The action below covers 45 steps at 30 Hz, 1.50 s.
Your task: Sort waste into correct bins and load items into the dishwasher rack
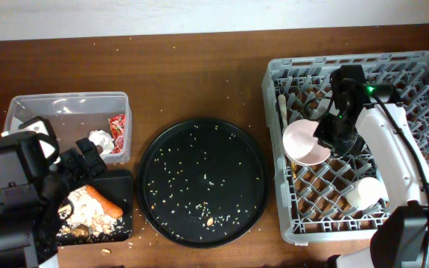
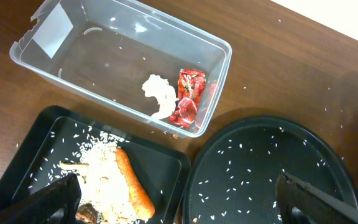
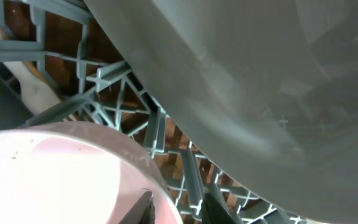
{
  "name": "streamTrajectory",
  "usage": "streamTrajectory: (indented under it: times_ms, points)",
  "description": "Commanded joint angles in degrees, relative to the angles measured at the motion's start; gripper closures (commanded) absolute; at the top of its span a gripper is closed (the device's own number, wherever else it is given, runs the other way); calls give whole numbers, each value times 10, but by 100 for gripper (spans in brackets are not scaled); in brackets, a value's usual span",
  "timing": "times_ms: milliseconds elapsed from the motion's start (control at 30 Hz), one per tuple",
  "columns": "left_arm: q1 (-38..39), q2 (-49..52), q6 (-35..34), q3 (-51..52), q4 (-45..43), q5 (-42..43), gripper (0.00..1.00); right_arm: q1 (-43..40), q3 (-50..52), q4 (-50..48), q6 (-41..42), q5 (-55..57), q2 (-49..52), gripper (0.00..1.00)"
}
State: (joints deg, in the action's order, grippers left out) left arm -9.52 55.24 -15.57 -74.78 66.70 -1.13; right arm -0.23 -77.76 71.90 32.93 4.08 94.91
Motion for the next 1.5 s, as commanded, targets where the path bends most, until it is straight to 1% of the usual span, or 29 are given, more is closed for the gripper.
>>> streamTrajectory:
  times_ms: [0, 100, 133, 200, 233, 367, 433, 567, 633, 667, 700, 800, 900, 967, 1033, 1067, 1167, 1233, 1467]
  points:
    - [-4, -2, 9, -3, 1, -8, 1, -5, 72, 18, -12, -79, 63, 74]
    - [-4, -2, 9, -3, 1, -8, 1, -5, 97, 5, -23, -79, 63, 75]
    - [-4, -2, 9, -3, 0, -8, 1, -5, 105, -1, -23, -79, 63, 78]
    - [-4, -2, 9, -3, 0, -8, 1, -5, 106, -15, -48, -91, 61, 95]
    - [-4, -2, 9, -3, 0, -8, 1, -5, 106, -21, -63, -101, 56, 96]
    - [-4, -2, 9, -3, 0, -8, 1, -5, 68, -4, -68, -78, 3, 96]
    - [-4, -2, 9, -3, 1, -8, 1, -5, 14, 26, -50, -8, -60, 96]
    - [-4, -2, 9, -3, 1, -8, 1, 7, -63, 51, -37, 148, -169, 96]
    - [-4, -2, 9, -3, 1, -8, 1, 47, -70, 37, -38, 236, -221, 96]
    - [-4, -2, 9, -3, 0, -8, 1, 86, -70, 29, -43, 308, -239, 96]
    - [-4, -2, 9, -3, 1, -8, 1, 116, -70, 26, -60, 355, -241, 96]
    - [-4, -2, 9, -3, 0, -8, 1, 216, -69, 11, -122, 434, -195, 96]
    - [-4, -2, 9, -3, 1, -8, 1, 290, -69, 22, -136, 529, -73, 96]
    - [-4, -2, 9, -3, 0, -8, 1, 302, -69, 43, -110, 574, 7, 96]
    - [-4, -2, 9, -3, 1, -8, 1, 302, -70, 74, -42, 607, 85, 96]
    - [-4, -2, 9, -3, 0, -8, 1, 302, -70, 87, -20, 621, 107, 96]
    - [-4, -2, 9, -3, 1, -8, 1, 302, -71, 98, 6, 641, 121, 96]
    - [-4, -2, 9, -3, 0, -8, 1, 301, -84, 111, 6, 654, 117, 96]
    - [-4, -2, 9, -3, 1, -8, 1, 291, -86, 102, 6, 678, 119, 96]
